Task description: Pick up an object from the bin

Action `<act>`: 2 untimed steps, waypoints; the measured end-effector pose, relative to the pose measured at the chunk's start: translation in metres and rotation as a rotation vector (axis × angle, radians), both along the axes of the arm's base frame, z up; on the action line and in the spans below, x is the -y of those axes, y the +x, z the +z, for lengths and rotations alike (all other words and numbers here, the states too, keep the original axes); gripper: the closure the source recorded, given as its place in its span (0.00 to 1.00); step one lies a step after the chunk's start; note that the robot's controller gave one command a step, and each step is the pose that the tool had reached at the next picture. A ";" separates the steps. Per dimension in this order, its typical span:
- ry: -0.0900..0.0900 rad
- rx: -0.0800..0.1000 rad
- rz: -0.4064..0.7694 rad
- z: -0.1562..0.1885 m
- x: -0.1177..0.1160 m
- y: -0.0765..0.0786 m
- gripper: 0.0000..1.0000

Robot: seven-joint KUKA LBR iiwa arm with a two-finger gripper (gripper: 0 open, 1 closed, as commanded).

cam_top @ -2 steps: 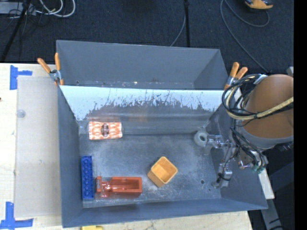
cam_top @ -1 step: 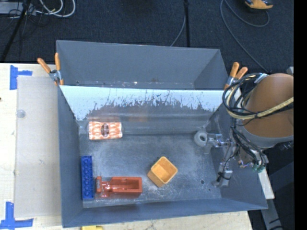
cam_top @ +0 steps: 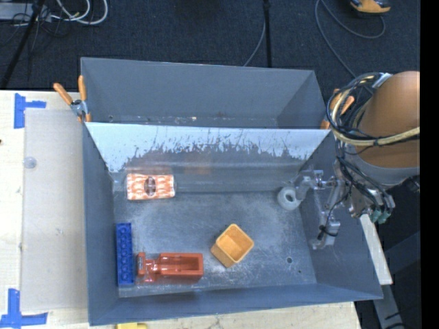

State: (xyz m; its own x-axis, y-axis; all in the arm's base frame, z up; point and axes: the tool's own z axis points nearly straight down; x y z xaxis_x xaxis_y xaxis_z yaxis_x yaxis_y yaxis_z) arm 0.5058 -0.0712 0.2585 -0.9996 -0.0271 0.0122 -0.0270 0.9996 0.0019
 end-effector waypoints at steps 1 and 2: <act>-0.001 0.014 -0.002 -0.025 -0.039 -0.007 0.00; 0.001 0.003 0.018 -0.087 -0.057 0.006 0.00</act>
Offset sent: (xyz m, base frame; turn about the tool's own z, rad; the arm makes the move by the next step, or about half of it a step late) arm 0.0080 0.0591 -0.0936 -0.0216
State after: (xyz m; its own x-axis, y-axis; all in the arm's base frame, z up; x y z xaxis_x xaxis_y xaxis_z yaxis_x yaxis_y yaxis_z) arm 0.5114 -0.0145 0.1715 -0.9989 -0.0451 0.0092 -0.0450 0.9990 0.0023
